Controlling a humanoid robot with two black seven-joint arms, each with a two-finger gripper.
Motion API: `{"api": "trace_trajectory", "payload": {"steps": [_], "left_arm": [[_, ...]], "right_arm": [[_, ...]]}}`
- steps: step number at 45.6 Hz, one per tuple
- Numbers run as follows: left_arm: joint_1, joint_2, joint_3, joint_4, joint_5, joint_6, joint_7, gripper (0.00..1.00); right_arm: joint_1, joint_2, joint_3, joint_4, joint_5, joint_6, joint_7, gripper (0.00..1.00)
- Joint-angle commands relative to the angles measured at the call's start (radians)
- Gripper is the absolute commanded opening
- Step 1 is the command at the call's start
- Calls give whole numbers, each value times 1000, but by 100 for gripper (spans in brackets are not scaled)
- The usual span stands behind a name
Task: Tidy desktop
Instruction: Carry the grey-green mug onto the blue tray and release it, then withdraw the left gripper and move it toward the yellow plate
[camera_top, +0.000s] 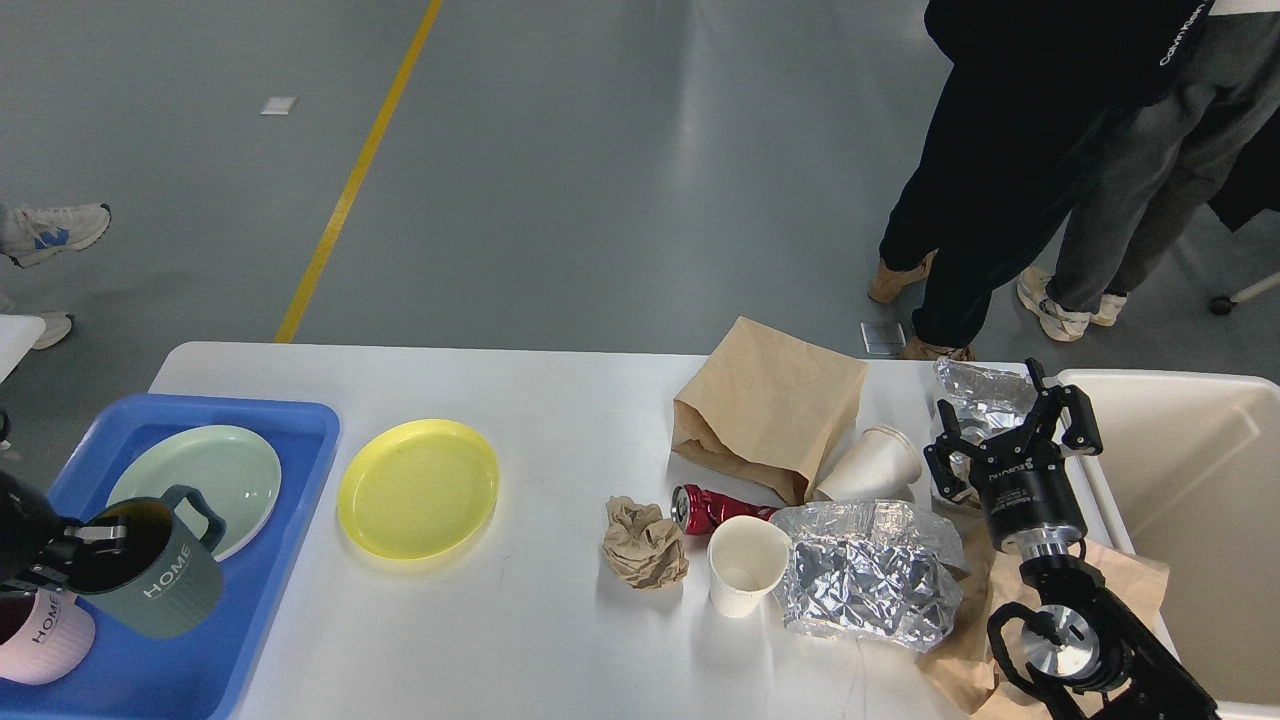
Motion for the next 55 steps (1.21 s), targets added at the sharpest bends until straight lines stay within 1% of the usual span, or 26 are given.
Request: {"api": "trace_trajectory", "payload": {"steps": [1, 4, 8, 16, 23, 34, 39, 44, 46, 47, 49, 50, 54, 55], "left_arm": [[201, 18, -106, 146, 10, 8, -8, 0], [293, 28, -169, 226, 11, 8, -8, 0], [385, 25, -263, 290, 48, 6, -8, 0], [503, 25, -385, 338, 88, 8, -7, 0], [548, 26, -447, 339, 110, 8, 1, 0], [551, 25, -445, 347, 111, 9, -3, 1], [552, 22, -447, 349, 110, 9, -4, 4], [560, 17, -447, 347, 102, 11, 7, 13], [564, 15, -447, 347, 97, 14, 13, 21], [566, 14, -447, 347, 93, 18, 12, 27], [568, 14, -448, 346, 90, 32, 10, 44], [569, 14, -448, 346, 84, 49, 9, 58], [580, 14, -448, 346, 74, 57, 10, 68], [581, 14, -448, 344, 74, 57, 9, 72]], "right_arm": [[0, 0, 0, 0, 0, 0, 0, 100], [0, 0, 0, 0, 0, 0, 0, 100], [0, 0, 0, 0, 0, 0, 0, 100], [0, 0, 0, 0, 0, 0, 0, 100], [0, 0, 0, 0, 0, 0, 0, 100], [0, 0, 0, 0, 0, 0, 0, 100], [0, 0, 0, -2, 0, 0, 0, 100], [0, 0, 0, 0, 0, 0, 0, 100], [0, 0, 0, 0, 0, 0, 0, 100], [0, 0, 0, 0, 0, 0, 0, 100], [0, 0, 0, 0, 0, 0, 0, 100], [0, 0, 0, 0, 0, 0, 0, 100], [0, 0, 0, 0, 0, 0, 0, 100], [0, 0, 0, 0, 0, 0, 0, 100]]}}
